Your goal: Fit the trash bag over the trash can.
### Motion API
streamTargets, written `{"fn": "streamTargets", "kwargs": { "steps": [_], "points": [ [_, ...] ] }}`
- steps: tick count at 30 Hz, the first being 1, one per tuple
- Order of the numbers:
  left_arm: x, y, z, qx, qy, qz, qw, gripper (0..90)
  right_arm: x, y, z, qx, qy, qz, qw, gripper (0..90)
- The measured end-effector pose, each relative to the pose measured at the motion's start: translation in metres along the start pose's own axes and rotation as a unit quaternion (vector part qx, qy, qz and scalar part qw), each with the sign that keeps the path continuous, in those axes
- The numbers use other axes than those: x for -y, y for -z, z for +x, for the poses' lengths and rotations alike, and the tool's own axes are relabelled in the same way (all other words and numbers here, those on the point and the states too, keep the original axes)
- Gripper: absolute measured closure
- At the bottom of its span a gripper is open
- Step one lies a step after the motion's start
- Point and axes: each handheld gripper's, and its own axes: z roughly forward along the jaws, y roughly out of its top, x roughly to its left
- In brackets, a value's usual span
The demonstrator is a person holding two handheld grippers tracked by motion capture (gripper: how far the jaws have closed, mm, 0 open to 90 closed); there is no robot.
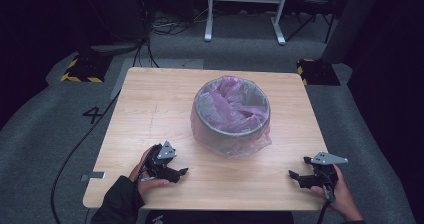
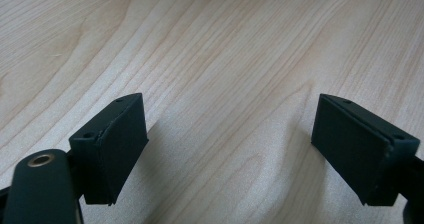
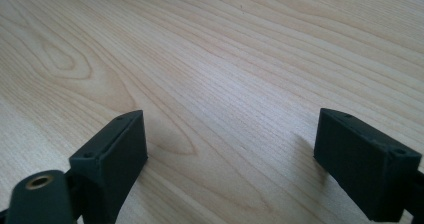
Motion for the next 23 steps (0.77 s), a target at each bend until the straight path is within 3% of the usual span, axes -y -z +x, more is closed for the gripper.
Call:
{"fn": "streamTargets", "kwargs": {
  "steps": [23],
  "points": [
    [-0.0013, -0.0012, 0.0008, 0.003, -0.002, 0.001, 1.0000, 13.9, -0.0007, -0.0009, -0.0003, 0.002, -0.002, 0.001, 1.0000, 12.0]
  ]
}}
